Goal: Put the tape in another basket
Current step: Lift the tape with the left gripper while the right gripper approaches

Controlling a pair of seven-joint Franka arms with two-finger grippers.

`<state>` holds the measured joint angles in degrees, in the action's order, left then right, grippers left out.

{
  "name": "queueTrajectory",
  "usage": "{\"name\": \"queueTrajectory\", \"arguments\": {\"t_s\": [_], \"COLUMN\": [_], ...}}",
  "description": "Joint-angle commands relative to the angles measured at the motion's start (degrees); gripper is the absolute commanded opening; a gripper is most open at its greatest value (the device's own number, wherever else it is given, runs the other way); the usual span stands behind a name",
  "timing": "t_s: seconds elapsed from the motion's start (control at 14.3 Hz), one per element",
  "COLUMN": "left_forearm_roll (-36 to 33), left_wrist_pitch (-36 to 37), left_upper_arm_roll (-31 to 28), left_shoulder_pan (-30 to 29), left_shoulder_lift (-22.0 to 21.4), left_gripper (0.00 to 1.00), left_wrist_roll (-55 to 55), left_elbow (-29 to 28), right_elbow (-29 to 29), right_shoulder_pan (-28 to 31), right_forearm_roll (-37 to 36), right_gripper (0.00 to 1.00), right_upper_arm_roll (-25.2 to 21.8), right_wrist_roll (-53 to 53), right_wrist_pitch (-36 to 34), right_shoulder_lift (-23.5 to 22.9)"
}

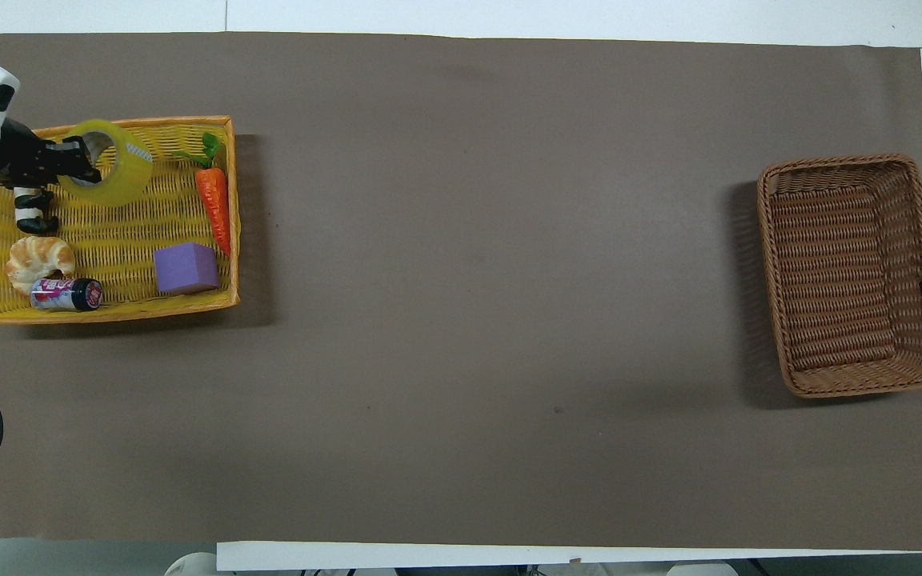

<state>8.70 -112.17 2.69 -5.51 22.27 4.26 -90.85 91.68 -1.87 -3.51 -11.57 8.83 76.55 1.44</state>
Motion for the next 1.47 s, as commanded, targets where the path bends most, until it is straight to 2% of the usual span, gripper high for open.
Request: {"name": "queueTrajectory", "arguments": {"t_s": [0.0, 0.07, 0.21, 0.35, 0.49, 0.63, 0.84, 0.91, 1.12, 1.4], "left_forearm_roll": [2.19, 6.55, 11.76, 11.69, 11.60, 11.16, 11.08, 11.07, 10.90, 10.81], "left_wrist_pitch": [6.60, 8.18, 7.85, 7.75, 8.63, 7.23, 5.56, 6.25, 6.00, 6.09], "left_upper_arm_roll": [-0.14, 0.04, -0.14, -0.05, -0.14, -0.14, -0.40, -0.66, -0.84, -0.75], "left_shoulder_pan": [6.02, 8.39, 17.50, 24.72, 31.23, 34.41, 34.34, 34.08, 33.72, 34.25], "left_shoulder_lift": [-6.61, -6.88, -7.06, -7.06, -7.67, -7.85, -7.76, -7.76, -7.76, -7.76], "left_gripper": [0.00, 0.00, 0.00, 0.00, 0.00, 0.00, 0.00, 0.00, 0.00, 0.00], "left_wrist_roll": [7.31, 11.69, 17.51, 24.27, 25.44, 27.54, 27.64, 27.55, 27.55, 27.64], "left_elbow": [-0.20, -0.21, -0.38, 0.75, 0.67, 0.67, 0.67, 0.67, 0.67, 0.76], "right_elbow": [1.66, 1.66, 1.66, 1.66, 1.66, 1.58, 1.49, 2.01, 8.06, 15.45], "right_shoulder_pan": [0.38, 0.38, 0.38, 0.38, 0.38, 0.38, 0.12, -0.23, -0.59, -5.14], "right_forearm_roll": [-0.18, -0.18, -0.18, -0.18, -0.18, -0.18, 0.52, 4.26, 23.40, 54.15], "right_gripper": [1.00, 1.00, 1.00, 0.99, 1.00, 1.00, 1.00, 1.00, 0.99, 1.00], "right_upper_arm_roll": [0.41, 0.41, 0.41, 0.41, 0.41, 0.41, 1.37, 1.90, 2.17, 2.26], "right_wrist_roll": [0.93, 0.93, 0.93, 0.93, 0.93, 1.10, 1.11, 1.63, 2.69, 2.43], "right_wrist_pitch": [0.88, 0.88, 0.88, 0.88, 0.88, 0.54, 0.17, 2.62, 13.42, 27.04], "right_shoulder_lift": [1.29, 1.29, 1.29, 1.37, 1.29, 1.29, 1.99, 2.08, 2.08, -4.41]}}
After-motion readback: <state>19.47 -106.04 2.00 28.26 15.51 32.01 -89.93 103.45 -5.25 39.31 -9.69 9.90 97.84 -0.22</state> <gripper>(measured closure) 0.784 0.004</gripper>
